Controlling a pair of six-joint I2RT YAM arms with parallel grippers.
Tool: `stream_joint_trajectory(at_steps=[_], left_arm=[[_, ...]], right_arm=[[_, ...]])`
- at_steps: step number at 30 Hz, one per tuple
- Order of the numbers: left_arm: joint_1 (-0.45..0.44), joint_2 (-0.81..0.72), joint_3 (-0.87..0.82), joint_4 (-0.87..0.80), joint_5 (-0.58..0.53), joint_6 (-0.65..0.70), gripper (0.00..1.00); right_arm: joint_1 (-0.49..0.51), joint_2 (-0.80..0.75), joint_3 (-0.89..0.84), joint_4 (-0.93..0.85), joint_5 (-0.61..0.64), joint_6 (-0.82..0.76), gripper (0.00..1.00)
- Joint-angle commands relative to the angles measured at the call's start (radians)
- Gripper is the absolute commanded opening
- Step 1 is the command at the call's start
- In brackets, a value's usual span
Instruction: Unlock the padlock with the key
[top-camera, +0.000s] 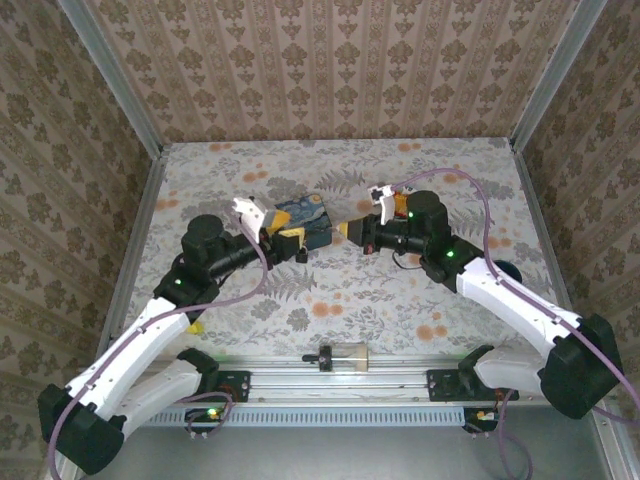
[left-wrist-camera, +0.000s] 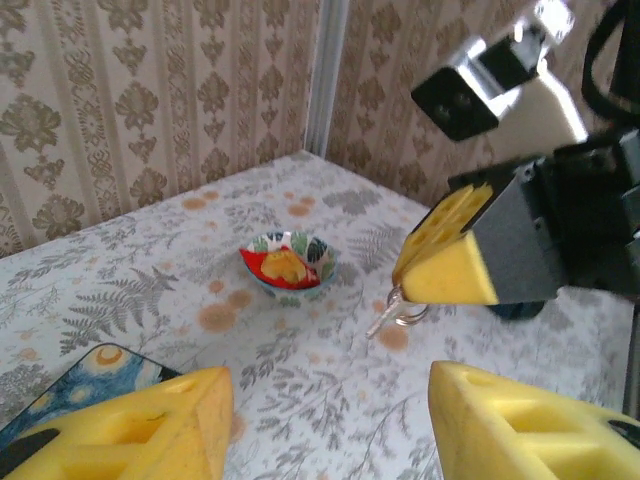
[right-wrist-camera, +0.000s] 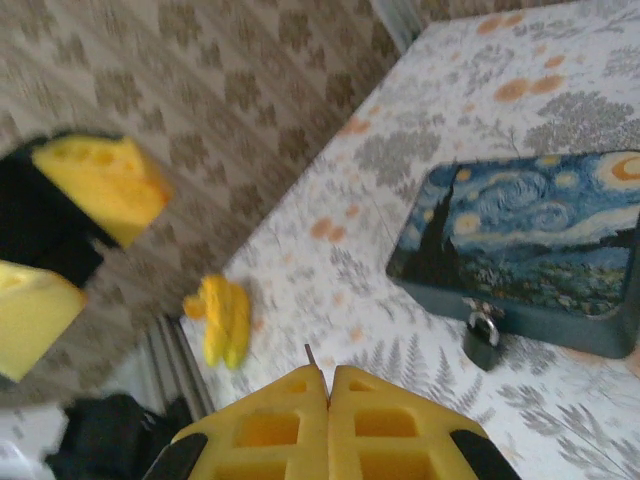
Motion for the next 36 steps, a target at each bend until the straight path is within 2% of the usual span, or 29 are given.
stream_joint_trajectory(at_steps=[1,8,15,18,21,24,30,33,36], left_arm=[[0.009,0.022,-0.004,0.13,0.012,-0.194,0.54],[0.023,0.148,-0.019,0.342,0.086,-0.36,0.47],[0.076,0.292,-0.03,0.617,0.248,-0.601,0.43],[0.091,0.326,-0.039,0.694,0.28,-0.67,0.42],[0.098,0.349,-0.036,0.72,0.304,-0.698,0.41],[0.1,0.375,-0.023,0.752,0.332,-0.72,0.34],[0.101,0.415,-0.027,0.805,0.338,-0.753,0.33],[0.102,0.43,-0.028,0.835,0.342,-0.77,0.25],[0.103,0.444,-0.027,0.869,0.347,-0.786,0.21]], right_arm=[[-0.019,0.04,-0.017,0.264,-0.016,0.191,0.0],[-0.024,0.152,0.004,0.467,-0.088,0.357,0.0],[-0.025,0.211,0.015,0.558,-0.112,0.457,0.0],[-0.025,0.224,0.013,0.6,-0.121,0.494,0.0],[-0.024,0.23,0.011,0.621,-0.122,0.511,0.0],[-0.024,0.237,0.01,0.634,-0.124,0.52,0.0],[-0.024,0.244,0.017,0.655,-0.135,0.534,0.0],[-0.024,0.245,0.018,0.653,-0.139,0.534,0.0],[-0.024,0.247,0.016,0.65,-0.141,0.534,0.0]])
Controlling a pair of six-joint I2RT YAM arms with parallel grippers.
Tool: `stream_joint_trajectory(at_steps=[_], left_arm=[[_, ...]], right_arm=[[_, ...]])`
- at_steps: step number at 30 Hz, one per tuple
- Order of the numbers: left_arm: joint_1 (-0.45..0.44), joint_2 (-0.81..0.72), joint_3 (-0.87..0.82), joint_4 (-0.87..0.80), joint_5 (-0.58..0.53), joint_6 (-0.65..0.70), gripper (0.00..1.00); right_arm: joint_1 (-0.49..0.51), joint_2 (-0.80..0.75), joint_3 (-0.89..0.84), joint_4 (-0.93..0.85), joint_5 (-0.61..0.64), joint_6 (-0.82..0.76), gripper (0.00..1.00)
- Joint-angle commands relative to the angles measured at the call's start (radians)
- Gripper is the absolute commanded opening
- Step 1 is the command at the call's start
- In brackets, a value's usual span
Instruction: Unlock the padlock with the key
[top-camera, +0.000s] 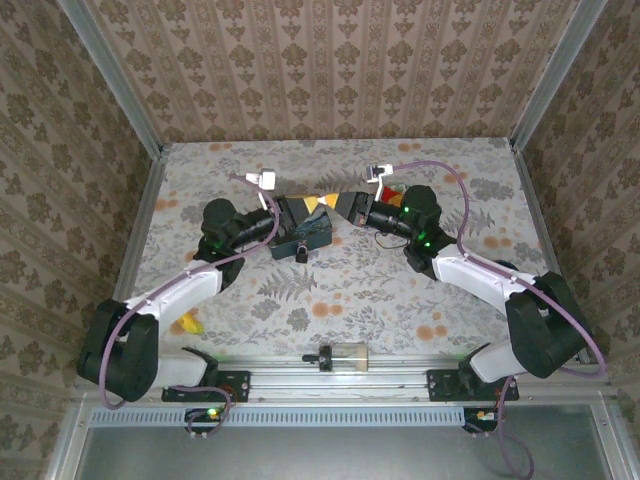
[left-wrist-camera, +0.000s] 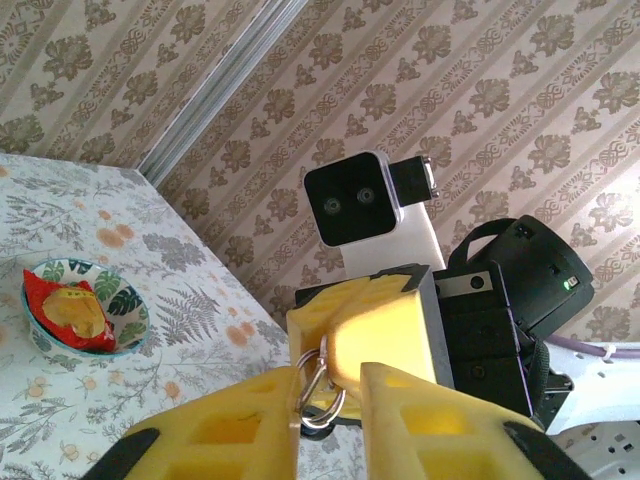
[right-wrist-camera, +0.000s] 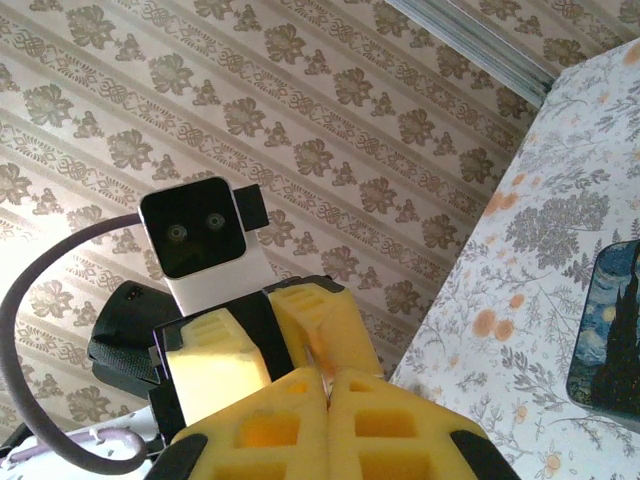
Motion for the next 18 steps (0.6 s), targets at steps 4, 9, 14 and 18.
stream_joint_trajectory(at_steps=[4,9,14,18], left_arm=[[0.013,0.024,0.008,0.108,0.03,-0.042,0.15],[0.015,0.034,0.006,0.126,0.027,-0.05,0.13],[0.016,0.037,0.005,0.13,0.022,-0.045,0.12],[0.016,0.042,0.005,0.134,0.021,-0.044,0.06]], right_arm=[[-0.001,0.018,0.022,0.044,-0.028,0.009,0.0],[0.0,0.018,0.024,0.038,-0.03,0.006,0.0],[0.0,0.024,0.027,0.038,-0.032,0.005,0.0],[0.0,0.028,0.03,0.036,-0.036,0.005,0.0]])
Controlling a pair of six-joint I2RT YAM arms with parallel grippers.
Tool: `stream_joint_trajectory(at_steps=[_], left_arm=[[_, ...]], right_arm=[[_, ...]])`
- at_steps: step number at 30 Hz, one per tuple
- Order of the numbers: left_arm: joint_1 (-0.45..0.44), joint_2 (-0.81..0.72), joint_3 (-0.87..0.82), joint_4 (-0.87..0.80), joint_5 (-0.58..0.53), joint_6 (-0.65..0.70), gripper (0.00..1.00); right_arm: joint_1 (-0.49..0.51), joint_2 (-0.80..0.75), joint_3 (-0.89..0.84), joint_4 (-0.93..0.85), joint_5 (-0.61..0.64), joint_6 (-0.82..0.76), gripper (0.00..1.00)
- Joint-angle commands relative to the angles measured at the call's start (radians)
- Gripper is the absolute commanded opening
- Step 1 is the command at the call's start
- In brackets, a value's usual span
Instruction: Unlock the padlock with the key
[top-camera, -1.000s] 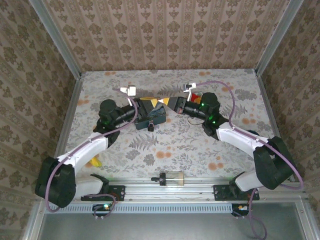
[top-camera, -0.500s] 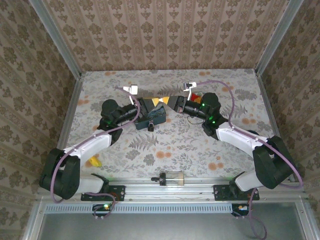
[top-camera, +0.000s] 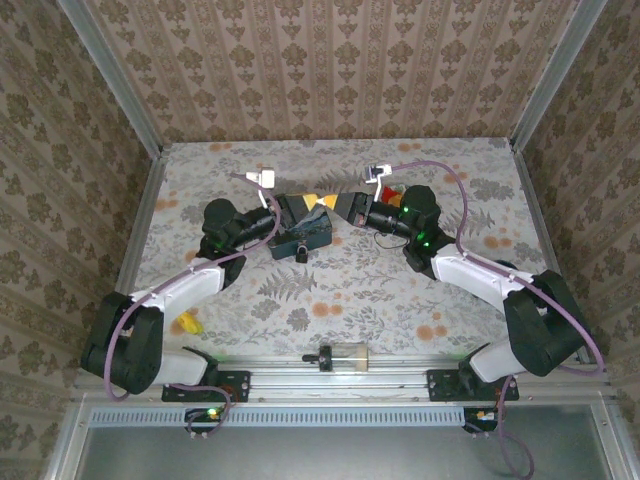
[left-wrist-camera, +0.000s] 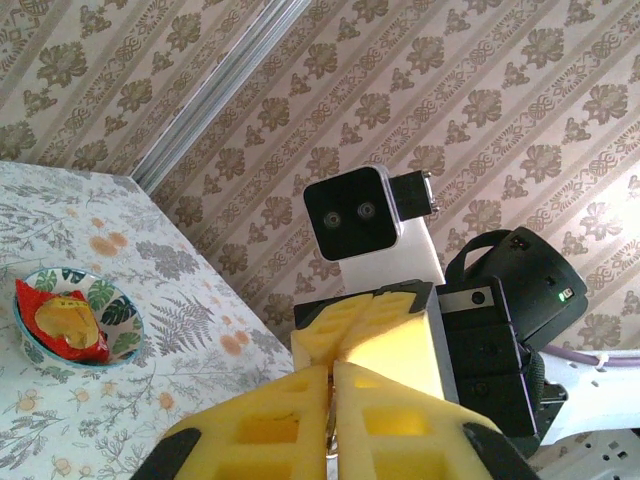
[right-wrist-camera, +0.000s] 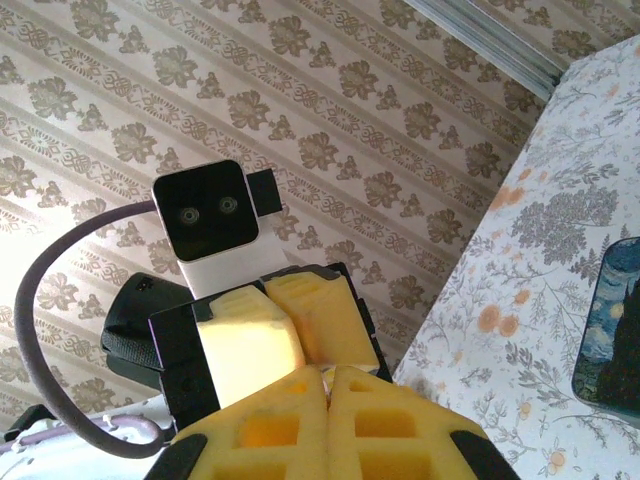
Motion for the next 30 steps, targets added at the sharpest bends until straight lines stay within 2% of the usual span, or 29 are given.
stream_joint_trajectory(at_steps=[1,5,7,11,13,16,20,24,30], left_arm=[[0.007,0.007,0.005,0.062,0.018,-0.009,0.03],[0.007,0.007,0.005,0.064,0.024,-0.005,0.0],[0.009,0.004,0.01,0.055,0.042,0.006,0.0],[0.008,-0.03,0.033,-0.056,0.097,0.071,0.0],[0.009,-0.07,0.056,-0.179,0.13,0.149,0.0],[0.009,-0.136,0.092,-0.41,0.139,0.296,0.0],[0.009,-0.208,0.148,-0.685,0.149,0.485,0.0],[-0.012,-0.258,0.209,-0.899,0.164,0.646,0.0],[-0.073,-0.269,0.287,-1.1,0.186,0.798,0.0]], right_arm=[[0.001,0.017,0.033,0.023,-0.019,0.003,0.0],[0.001,0.019,0.036,0.01,-0.019,-0.003,0.0],[0.001,0.013,0.046,-0.041,-0.012,-0.029,0.1],[0.001,-0.03,0.074,-0.241,0.026,-0.15,0.22],[0.001,-0.058,0.072,-0.345,0.07,-0.223,0.24],[0.001,-0.156,0.039,-0.408,0.119,-0.297,0.35],[0.001,-0.252,0.006,-0.495,0.174,-0.384,0.43],[0.001,-0.334,-0.017,-0.524,0.126,-0.46,0.45],[0.008,-0.393,-0.027,-0.522,-0.07,-0.515,0.46]])
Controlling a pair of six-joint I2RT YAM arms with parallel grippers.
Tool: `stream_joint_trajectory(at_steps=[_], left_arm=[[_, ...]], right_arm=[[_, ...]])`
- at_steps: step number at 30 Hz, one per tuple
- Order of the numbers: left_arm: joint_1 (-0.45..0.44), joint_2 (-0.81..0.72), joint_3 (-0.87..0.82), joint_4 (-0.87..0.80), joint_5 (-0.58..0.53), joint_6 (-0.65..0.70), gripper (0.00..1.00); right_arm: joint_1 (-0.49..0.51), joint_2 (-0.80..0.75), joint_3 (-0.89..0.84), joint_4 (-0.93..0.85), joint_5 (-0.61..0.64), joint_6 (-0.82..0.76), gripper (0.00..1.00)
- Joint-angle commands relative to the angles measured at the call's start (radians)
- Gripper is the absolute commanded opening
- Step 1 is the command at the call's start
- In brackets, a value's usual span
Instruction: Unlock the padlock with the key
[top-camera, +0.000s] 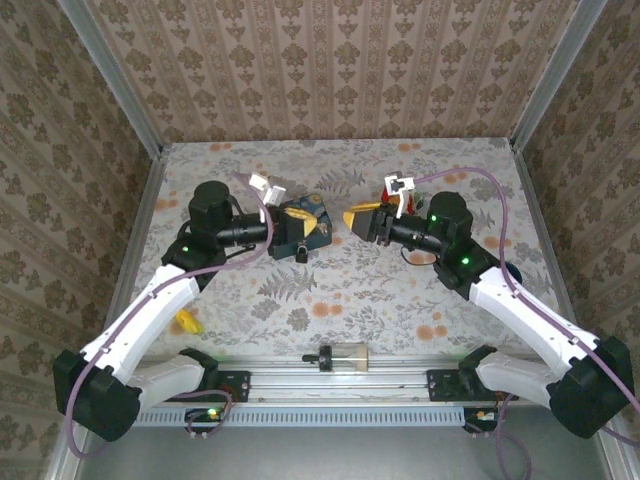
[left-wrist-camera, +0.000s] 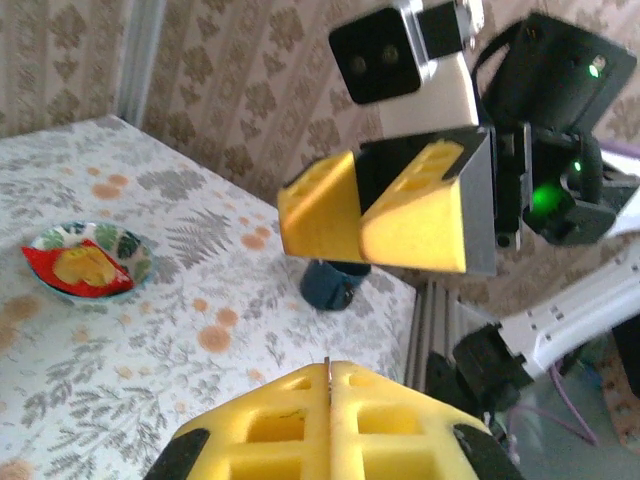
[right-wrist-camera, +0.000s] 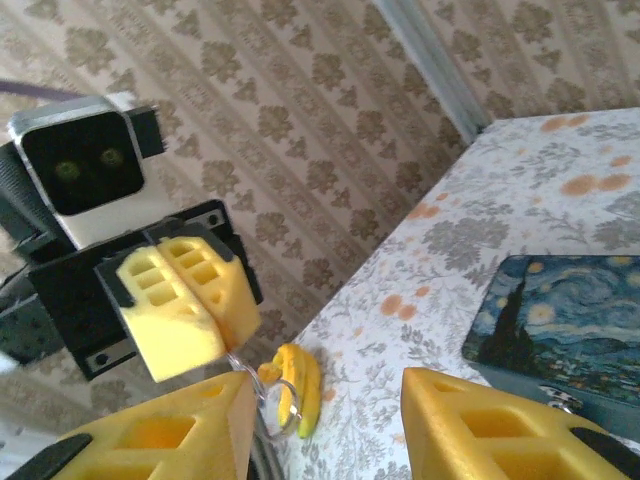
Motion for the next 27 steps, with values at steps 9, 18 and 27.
stream_joint_trajectory(at_steps=[9,18,27], left_arm=[[-0.095,0.022,0.094,-0.24,0.069,0.191,0.0],[-0.127,0.016,0.104,-0.263,0.065,0.208,0.0],[-0.129,0.022,0.098,-0.239,0.043,0.182,0.0]], right_arm=[[0.09,-0.078,-0.029,-0.118,-0.164,-0.136,0.47],[0.103,-0.067,-0.023,-0.188,-0.184,-0.159,0.39],[0.105,-0.064,-0.033,-0.165,-0.216,-0.145,0.3]])
